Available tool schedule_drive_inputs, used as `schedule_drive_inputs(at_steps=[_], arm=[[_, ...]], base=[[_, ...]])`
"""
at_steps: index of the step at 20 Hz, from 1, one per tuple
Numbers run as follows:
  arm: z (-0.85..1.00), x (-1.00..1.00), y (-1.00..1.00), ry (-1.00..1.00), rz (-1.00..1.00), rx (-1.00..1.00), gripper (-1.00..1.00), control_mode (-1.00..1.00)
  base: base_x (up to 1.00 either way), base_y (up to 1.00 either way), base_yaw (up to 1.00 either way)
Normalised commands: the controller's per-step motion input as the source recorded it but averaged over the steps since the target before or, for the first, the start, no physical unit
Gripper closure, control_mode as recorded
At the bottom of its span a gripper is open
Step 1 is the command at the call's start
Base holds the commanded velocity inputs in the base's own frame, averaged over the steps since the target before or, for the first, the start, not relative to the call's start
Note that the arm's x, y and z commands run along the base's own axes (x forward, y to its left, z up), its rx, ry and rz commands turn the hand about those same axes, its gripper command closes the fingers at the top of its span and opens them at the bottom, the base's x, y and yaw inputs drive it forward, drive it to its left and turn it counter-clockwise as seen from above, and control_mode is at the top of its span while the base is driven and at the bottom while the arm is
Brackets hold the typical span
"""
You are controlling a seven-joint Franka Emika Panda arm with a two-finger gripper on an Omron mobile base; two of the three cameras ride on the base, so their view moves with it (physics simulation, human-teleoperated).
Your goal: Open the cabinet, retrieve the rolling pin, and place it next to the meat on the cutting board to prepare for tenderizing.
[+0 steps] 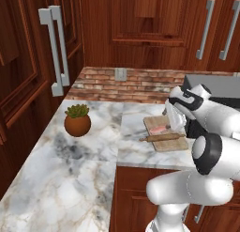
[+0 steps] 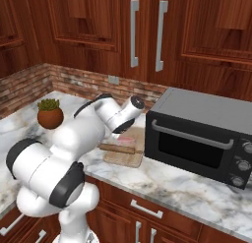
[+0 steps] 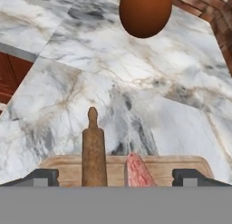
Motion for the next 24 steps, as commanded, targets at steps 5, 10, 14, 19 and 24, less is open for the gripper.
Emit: schedule_drive_inputs(at_steps=[5, 10, 14, 19, 24], arm=[[0.09, -0.46, 0.44, 0.0, -0.01, 0.0, -1.0, -1.0], [0.08, -0.52, 0.46, 0.0, -0.04, 0.01, -1.0, -1.0], [0.09, -0.57, 0.45, 0.0, -0.04, 0.02, -1.0, -1.0], [0.1, -0.59, 0.43, 0.0, -0.04, 0.02, -1.0, -1.0], [0.08, -0.59, 0.43, 0.0, -0.04, 0.01, -1.0, -1.0]], base=[[0.0, 0.0, 0.0], [0.0, 0.0, 0.0], [0.0, 0.0, 0.0], [0.0, 0.0, 0.0], [0.0, 0.0, 0.0]])
